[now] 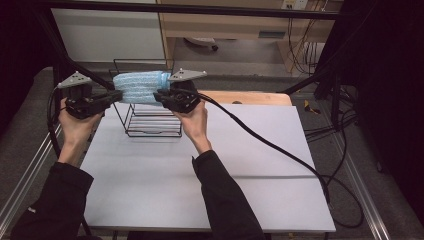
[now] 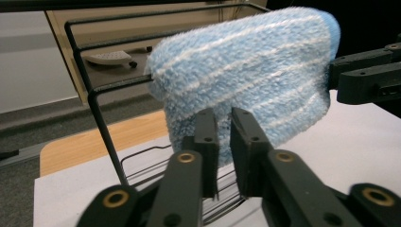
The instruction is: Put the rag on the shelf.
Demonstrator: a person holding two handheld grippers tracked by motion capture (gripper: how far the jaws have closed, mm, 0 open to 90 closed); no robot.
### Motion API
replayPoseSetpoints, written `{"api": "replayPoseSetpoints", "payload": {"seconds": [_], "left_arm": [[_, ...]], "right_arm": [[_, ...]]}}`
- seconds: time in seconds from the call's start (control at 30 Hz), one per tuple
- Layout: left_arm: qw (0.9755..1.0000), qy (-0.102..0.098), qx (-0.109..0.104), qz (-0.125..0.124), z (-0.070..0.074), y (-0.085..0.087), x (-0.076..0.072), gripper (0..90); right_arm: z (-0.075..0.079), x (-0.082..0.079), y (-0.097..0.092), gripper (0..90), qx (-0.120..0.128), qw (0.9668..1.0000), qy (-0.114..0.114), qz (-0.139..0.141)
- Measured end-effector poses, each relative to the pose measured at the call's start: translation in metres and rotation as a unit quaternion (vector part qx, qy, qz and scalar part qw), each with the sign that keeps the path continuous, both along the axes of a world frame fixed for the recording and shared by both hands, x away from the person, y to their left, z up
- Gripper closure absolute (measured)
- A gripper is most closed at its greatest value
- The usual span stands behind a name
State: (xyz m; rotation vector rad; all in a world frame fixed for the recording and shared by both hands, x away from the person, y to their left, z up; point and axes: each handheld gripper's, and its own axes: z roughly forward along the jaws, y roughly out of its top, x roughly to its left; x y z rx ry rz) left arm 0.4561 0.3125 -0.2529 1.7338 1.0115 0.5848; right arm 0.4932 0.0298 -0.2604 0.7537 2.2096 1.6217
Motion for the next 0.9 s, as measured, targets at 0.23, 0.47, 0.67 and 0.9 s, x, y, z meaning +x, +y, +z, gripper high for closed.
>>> {"api": "replayPoseSetpoints", "payload": {"seconds": [0.23,0.47,0.67,0.9], "left_arm": [[1.0000,-0.002,0.006,-0.003,0.007,0.000,-0.007,55.5],[0.9999,-0.008,0.008,0.008,0.008,0.006,-0.014,37.3],[0.9999,-0.007,-0.004,0.010,0.007,0.017,-0.024,26.8],[0.9999,-0.008,-0.006,0.011,-0.009,0.023,-0.035,19.2]], "right_arm": [[0.009,-0.006,-0.007,61.9,-0.003,1.0000,-0.007,0.003],[0.019,-0.015,-0.016,46.5,-0.007,0.9999,-0.016,-0.001],[0.021,-0.022,-0.031,33.5,-0.005,0.9999,-0.013,-0.007],[0.010,-0.028,-0.057,17.4,-0.005,0.9999,0.010,-0.011]]}}
